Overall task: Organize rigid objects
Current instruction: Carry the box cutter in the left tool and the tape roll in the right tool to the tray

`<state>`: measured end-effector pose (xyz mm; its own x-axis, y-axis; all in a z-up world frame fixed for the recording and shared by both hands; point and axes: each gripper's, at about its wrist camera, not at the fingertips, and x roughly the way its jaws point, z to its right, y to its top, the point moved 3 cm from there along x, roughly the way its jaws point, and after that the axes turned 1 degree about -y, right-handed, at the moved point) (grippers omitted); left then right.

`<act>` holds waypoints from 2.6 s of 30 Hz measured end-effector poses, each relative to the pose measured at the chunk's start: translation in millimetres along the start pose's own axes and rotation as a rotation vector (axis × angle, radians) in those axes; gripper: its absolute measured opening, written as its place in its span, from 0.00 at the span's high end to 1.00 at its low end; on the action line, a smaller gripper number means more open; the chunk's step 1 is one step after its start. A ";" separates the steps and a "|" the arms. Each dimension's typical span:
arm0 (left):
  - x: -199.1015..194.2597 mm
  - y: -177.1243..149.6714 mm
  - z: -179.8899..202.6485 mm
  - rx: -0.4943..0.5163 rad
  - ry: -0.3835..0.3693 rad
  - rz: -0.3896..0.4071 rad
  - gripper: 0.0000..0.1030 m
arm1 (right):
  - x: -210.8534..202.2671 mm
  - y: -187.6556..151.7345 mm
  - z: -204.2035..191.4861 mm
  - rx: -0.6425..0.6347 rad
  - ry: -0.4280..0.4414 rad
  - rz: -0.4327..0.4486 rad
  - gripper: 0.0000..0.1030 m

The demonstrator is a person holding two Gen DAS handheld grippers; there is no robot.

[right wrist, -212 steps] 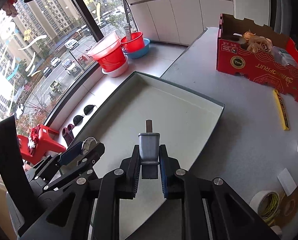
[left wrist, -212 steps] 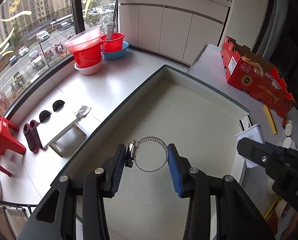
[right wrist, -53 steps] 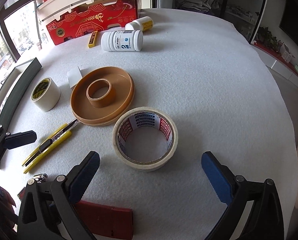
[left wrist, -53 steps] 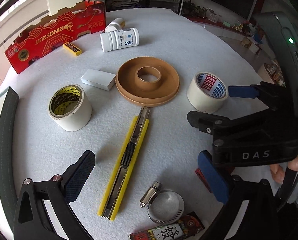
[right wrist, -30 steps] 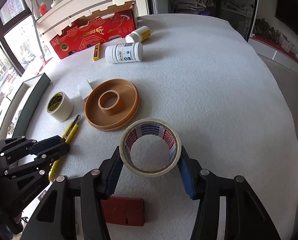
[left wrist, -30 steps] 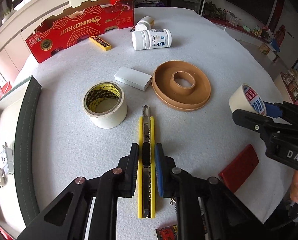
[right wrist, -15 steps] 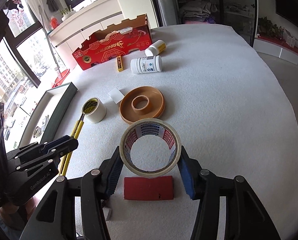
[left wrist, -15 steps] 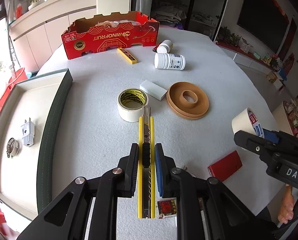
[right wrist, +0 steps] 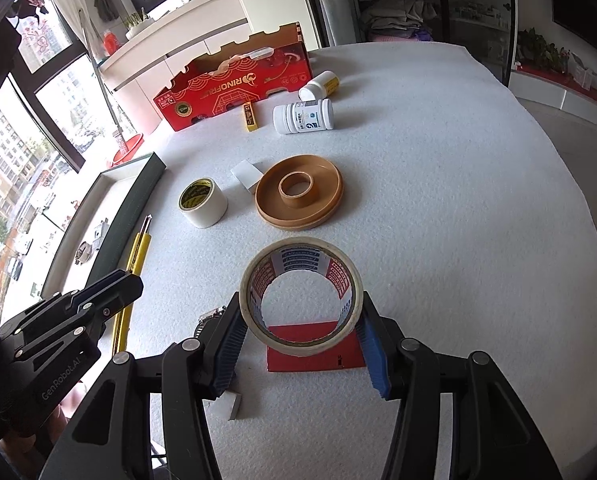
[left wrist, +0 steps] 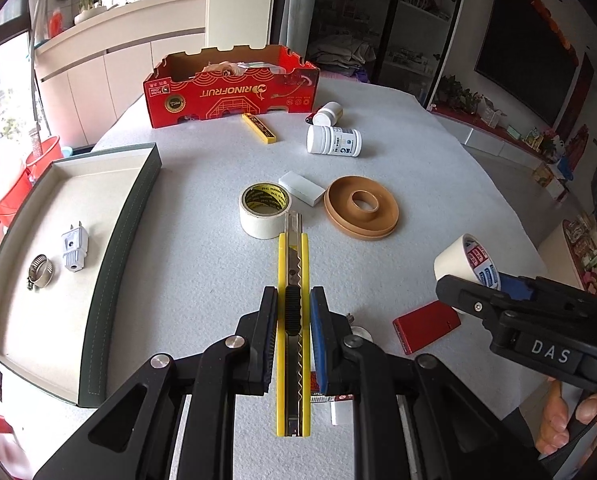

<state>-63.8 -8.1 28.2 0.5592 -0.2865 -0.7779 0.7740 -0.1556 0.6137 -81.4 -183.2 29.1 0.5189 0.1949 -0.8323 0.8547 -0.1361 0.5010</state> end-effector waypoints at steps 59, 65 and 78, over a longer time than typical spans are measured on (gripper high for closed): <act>-80.1 27.7 -201.7 -0.412 0.330 0.226 0.83 | 25.2 84.5 -222.3 -0.403 0.207 0.007 0.47; -63.5 21.0 -224.6 -0.444 0.366 0.189 0.83 | 45.0 92.0 -248.7 -0.429 0.241 -0.007 0.47; -26.1 22.3 -253.1 -0.485 0.387 0.114 0.83 | 95.3 100.2 -275.4 -0.437 0.227 -0.060 0.47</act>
<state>14.0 235.1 28.0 0.6431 0.1008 -0.7591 0.6988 0.3283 0.6356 58.0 89.2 65.4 0.4178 0.4030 -0.8143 0.7845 0.2921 0.5470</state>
